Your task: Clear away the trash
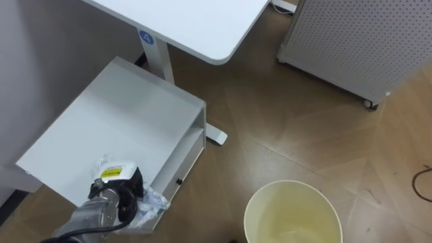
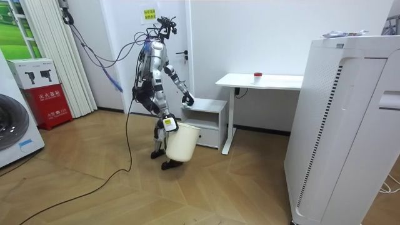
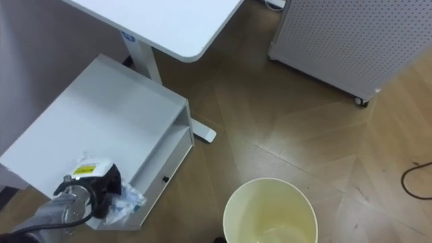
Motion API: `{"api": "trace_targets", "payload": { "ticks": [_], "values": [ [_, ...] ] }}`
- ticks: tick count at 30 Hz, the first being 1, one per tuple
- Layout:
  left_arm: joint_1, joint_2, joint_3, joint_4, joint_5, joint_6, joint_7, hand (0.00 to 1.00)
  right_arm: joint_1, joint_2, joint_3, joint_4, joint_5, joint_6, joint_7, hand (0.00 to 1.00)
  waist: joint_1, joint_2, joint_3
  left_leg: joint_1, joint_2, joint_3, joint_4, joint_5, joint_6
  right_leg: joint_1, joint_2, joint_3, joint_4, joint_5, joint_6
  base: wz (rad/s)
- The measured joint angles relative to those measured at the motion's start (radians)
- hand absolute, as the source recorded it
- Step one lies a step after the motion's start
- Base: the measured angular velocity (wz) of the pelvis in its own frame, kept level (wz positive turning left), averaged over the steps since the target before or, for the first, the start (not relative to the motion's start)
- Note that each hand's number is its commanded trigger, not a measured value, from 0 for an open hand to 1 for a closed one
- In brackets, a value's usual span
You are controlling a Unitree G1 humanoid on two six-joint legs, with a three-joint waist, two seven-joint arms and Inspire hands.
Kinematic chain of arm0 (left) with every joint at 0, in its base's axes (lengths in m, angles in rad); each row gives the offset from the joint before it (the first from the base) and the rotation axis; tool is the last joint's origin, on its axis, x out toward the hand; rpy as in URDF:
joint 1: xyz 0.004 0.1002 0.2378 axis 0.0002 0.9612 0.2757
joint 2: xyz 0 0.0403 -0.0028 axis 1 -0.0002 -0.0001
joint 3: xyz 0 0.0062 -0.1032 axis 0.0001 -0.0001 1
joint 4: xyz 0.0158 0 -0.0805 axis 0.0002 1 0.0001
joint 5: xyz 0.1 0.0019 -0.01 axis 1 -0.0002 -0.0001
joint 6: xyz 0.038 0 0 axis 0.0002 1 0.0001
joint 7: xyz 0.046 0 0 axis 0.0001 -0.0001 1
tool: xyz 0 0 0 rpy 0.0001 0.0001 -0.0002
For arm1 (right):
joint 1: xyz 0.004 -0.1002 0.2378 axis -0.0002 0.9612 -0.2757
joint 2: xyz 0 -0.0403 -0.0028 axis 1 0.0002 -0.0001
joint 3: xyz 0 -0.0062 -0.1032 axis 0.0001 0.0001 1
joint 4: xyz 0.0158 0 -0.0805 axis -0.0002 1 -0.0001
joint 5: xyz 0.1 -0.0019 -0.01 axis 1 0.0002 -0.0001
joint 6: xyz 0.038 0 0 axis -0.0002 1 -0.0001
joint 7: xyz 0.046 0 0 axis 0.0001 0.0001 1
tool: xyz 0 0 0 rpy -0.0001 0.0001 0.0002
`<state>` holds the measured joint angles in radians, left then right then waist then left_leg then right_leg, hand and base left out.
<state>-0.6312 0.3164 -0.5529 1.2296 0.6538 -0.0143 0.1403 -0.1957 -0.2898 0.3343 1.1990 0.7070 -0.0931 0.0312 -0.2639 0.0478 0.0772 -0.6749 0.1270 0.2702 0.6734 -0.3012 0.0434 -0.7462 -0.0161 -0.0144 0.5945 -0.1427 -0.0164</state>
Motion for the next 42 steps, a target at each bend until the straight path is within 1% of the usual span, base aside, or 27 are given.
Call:
{"api": "trace_targets", "payload": {
  "ticks": [1, 3, 6, 7, 8, 9, 10, 12, 13, 14, 15, 16, 17, 18, 20, 21, 23, 25, 26, 29, 31, 32, 33, 34, 36, 42],
  "values": [
    [0.001, -0.003, 0.001, 0.001, -0.015, -0.003, 0.001, 1.00, 0.000, 0.000, 0.002, 0.000, 0.000, -0.002, 0.000, 1.00, 0.002, 0.000, 0.0000, 0.001, 0.000, -0.001, -0.002, 0.000, 0.000, 0.002, 0.000, -0.001, -0.005, 0.002, 0.000, 0.04],
    [0.005, -0.018, 0.003, 0.006, -0.085, -0.014, 0.004, 1.00, 0.000, -0.001, 0.020, 0.000, 0.009, -0.018, -0.007, 1.00, 0.004, 0.000, 0.0000, 0.006, -0.001, 0.000, -0.008, 0.003, 0.004, 0.009, -0.001, -0.002, -0.010, 0.004, 0.002, 0.05],
    [0.023, -0.039, 0.030, 0.000, -0.272, -0.075, 0.005, 1.00, -0.001, 0.011, 0.038, -0.005, 0.038, -0.049, -0.016, 1.00, 0.017, -0.001, 0.0001, 0.008, -0.002, 0.001, -0.017, 0.006, 0.008, 0.011, -0.003, -0.002, -0.019, 0.007, 0.008, 0.00],
    [0.031, -0.042, 0.036, -0.009, -0.302, -0.082, 0.005, 1.00, -0.001, 0.014, 0.038, -0.007, 0.040, -0.051, -0.016, 1.00, 0.018, -0.001, 0.0000, 0.008, -0.002, 0.001, -0.018, 0.006, 0.008, 0.012, -0.003, -0.002, -0.020, 0.007, 0.008, 0.00],
    [0.054, -0.048, 0.042, -0.045, -0.359, -0.086, 0.005, 1.00, 0.002, 0.018, 0.039, -0.015, 0.039, -0.059, -0.017, 1.00, 0.024, -0.001, 0.0000, 0.008, -0.003, 0.001, -0.021, 0.006, 0.009, 0.011, -0.004, -0.002, -0.023, 0.008, 0.008, 0.03],
    [0.073, -0.058, 0.045, -0.073, -0.402, -0.099, 0.004, 1.00, 0.001, 0.022, 0.039, -0.027, 0.038, -0.062, -0.017, 1.00, 0.025, -0.003, 0.0000, 0.009, -0.006, 0.001, -0.027, 0.008, 0.011, 0.011, -0.006, -0.003, -0.025, 0.008, 0.009, 0.04],
    [0.082, -0.064, 0.044, -0.084, -0.425, -0.107, 0.003, 1.00, 0.001, 0.024, 0.041, -0.035, 0.038, -0.063, -0.017, 1.00, 0.027, -0.005, -0.0001, 0.010, -0.006, 0.002, -0.029, 0.008, 0.011, 0.011, -0.010, -0.002, -0.025, 0.008, 0.009, 0.00],
    [0.117, -0.089, 0.040, -0.123, -0.503, -0.147, -0.018, 1.00, -0.001, 0.036, 0.076, -0.064, 0.035, -0.086, -0.017, 1.00, 0.032, -0.019, -0.0003, 0.017, -0.009, 0.006, -0.036, 0.009, 0.010, 0.011, -0.012, 0.006, -0.025, 0.008, 0.010, -0.06],
    [0.124, -0.096, 0.040, -0.133, -0.514, -0.154, -0.024, 1.00, -0.001, 0.041, 0.077, -0.073, 0.034, -0.092, -0.017, 1.00, 0.034, -0.023, -0.0003, 0.017, -0.009, 0.007, -0.037, 0.009, 0.010, 0.011, -0.012, 0.006, -0.025, 0.008, 0.010, -0.04],
    [0.138, -0.114, 0.037, -0.147, -0.536, -0.166, -0.038, 1.00, -0.001, 0.055, 0.080, -0.084, 0.034, -0.101, -0.019, 1.00, 0.039, -0.032, -0.0014, 0.021, -0.013, 0.007, -0.045, 0.011, 0.008, 0.011, -0.013, 0.007, -0.029, 0.008, 0.010, 0.00],
    [0.159, -0.134, 0.028, -0.160, -0.554, -0.182, -0.053, 1.00, -0.001, 0.067, 0.096, -0.091, 0.033, -0.103, -0.020, 1.00, 0.044, -0.041, -0.0065, 0.026, -0.018, 0.008, -0.060, 0.017, 0.007, 0.013, -0.016, 0.007, -0.036, 0.008, 0.010, 0.00],
    [0.171, -0.141, 0.021, -0.168, -0.564, -0.188, -0.064, 1.00, 0.000, 0.073, 0.104, -0.094, 0.030, -0.103, -0.020, 1.00, 0.047, -0.043, -0.0082, 0.028, -0.017, 0.009, -0.064, 0.017, 0.007, 0.015, -0.016, 0.007, -0.040, 0.008, 0.010, 0.00],
    [0.193, -0.159, 0.010, -0.179, -0.576, -0.195, -0.085, 1.00, 0.000, 0.087, 0.117, -0.099, 0.023, -0.103, -0.020, 1.00, 0.052, -0.048, -0.0115, 0.030, -0.017, 0.012, -0.069, 0.019, 0.006, 0.016, -0.015, 0.006, -0.043, 0.009, 0.010, 0.00],
    [0.202, -0.168, 0.002, -0.180, -0.584, -0.197, -0.092, 1.00, 0.000, 0.093, 0.118, -0.105, 0.008, -0.103, -0.020, 1.00, 0.054, -0.049, -0.0121, 0.030, -0.017, 0.013, -0.069, 0.019, 0.006, 0.016, -0.015, 0.001, -0.044, 0.009, 0.010, 0.00],
    [0.239, -0.205, -0.012, -0.190, -0.585, -0.198, -0.121, 1.00, -0.007, 0.116, 0.118, -0.114, -0.043, -0.110, -0.013, 1.00, 0.061, -0.052, -0.0133, 0.030, -0.018, 0.017, -0.063, 0.019, 0.006, 0.015, -0.021, -0.018, -0.045, 0.011, 0.007, -0.05],
    [0.246, -0.212, -0.017, -0.195, -0.585, -0.198, -0.126, 1.00, -0.009, 0.122, 0.119, -0.114, -0.045, -0.113, -0.010, 1.00, 0.064, -0.052, -0.0133, 0.030, -0.017, 0.018, -0.063, 0.019, 0.006, 0.015, -0.022, -0.018, -0.045, 0.011, 0.007, -0.04],
    [0.255, -0.236, -0.045, -0.200, -0.585, -0.206, -0.135, 1.00, -0.013, 0.132, 0.126, -0.112, -0.045, -0.124, 0.003, 1.00, 0.080, -0.056, -0.0132, 0.030, -0.019, 0.020, -0.066, 0.019, 0.007, 0.011, -0.032, -0.022, -0.048, 0.011, 0.007, 0.00],
    [0.257, -0.239, -0.066, -0.202, -0.584, -0.220, -0.136, 1.00, -0.017, 0.138, 0.149, -0.111, -0.046, -0.129, 0.015, 1.00, 0.080, -0.058, -0.0145, 0.030, -0.019, 0.020, -0.068, 0.019, 0.007, 0.013, -0.035, -0.033, -0.053, 0.011, 0.007, 0.00],
    [0.257, -0.240, -0.083, -0.202, -0.584, -0.230, -0.135, 1.00, -0.017, 0.139, 0.166, -0.108, -0.048, -0.132, 0.024, 1.00, 0.079, -0.060, -0.0159, 0.030, -0.019, 0.020, -0.068, 0.019, 0.007, 0.014, -0.035, -0.034, -0.054, 0.011, 0.007, 0.00],
    [0.259, -0.243, -0.105, -0.202, -0.584, -0.252, -0.133, 1.00, -0.014, 0.140, 0.190, -0.101, -0.050, -0.133, 0.046, 1.00, 0.078, -0.063, -0.0171, 0.032, -0.019, 0.019, -0.067, 0.019, 0.007, 0.019, -0.035, -0.036, -0.056, 0.012, 0.007, 0.00],
    [0.262, -0.241, -0.115, -0.202, -0.584, -0.254, -0.131, 1.00, -0.012, 0.140, 0.193, -0.099, -0.050, -0.133, 0.051, 1.00, 0.079, -0.064, -0.0168, 0.037, -0.019, 0.019, -0.067, 0.019, 0.007, 0.025, -0.035, -0.037, -0.058, 0.012, 0.007, 0.00],
    [0.264, -0.241, -0.116, -0.202, -0.584, -0.255, -0.131, 0.74, -0.010, 0.140, 0.194, -0.098, -0.049, -0.133, 0.053, 1.00, 0.079, -0.065, -0.0167, 0.041, -0.020, 0.019, -0.068, 0.019, 0.007, 0.029, -0.034, -0.038, -0.058, 0.012, 0.008, 0.00],
    [0.266, -0.241, -0.118, -0.203, -0.583, -0.256, -0.131, 0.56, -0.008, 0.141, 0.196, -0.099, -0.050, -0.133, 0.054, 1.00, 0.079, -0.068, -0.0180, 0.042, -0.020, 0.019, -0.068, 0.019, 0.007, 0.029, -0.033, -0.037, -0.058, 0.012, 0.008, 0.00],
    [0.267, -0.241, -0.118, -0.203, -0.582, -0.256, -0.131, 0.01, -0.007, 0.142, 0.196, -0.099, -0.050, -0.133, 0.055, 1.00, 0.079, -0.069, -0.0183, 0.042, -0.020, 0.019, -0.068, 0.019, 0.007, 0.029, -0.033, -0.037, -0.058, 0.012, 0.008, 0.00],
    [0.274, -0.241, -0.118, -0.205, -0.575, -0.256, -0.129, 0.00, -0.002, 0.145, 0.196, -0.099, -0.049, -0.133, 0.056, 1.00, 0.079, -0.075, -0.0201, 0.042, -0.019, 0.019, -0.068, 0.019, 0.007, 0.030, -0.030, -0.037, -0.058, 0.013, 0.008, 0.00],
    [0.308, -0.230, -0.118, -0.240, -0.571, -0.257, -0.125, 0.00, 0.003, 0.147, 0.191, -0.098, -0.051, -0.132, 0.058, 1.00, 0.081, -0.076, -0.0213, 0.043, -0.019, 0.023, -0.076, 0.019, 0.008, 0.031, -0.029, -0.038, -0.059, 0.014, 0.008, 0.00]
  ]
}}
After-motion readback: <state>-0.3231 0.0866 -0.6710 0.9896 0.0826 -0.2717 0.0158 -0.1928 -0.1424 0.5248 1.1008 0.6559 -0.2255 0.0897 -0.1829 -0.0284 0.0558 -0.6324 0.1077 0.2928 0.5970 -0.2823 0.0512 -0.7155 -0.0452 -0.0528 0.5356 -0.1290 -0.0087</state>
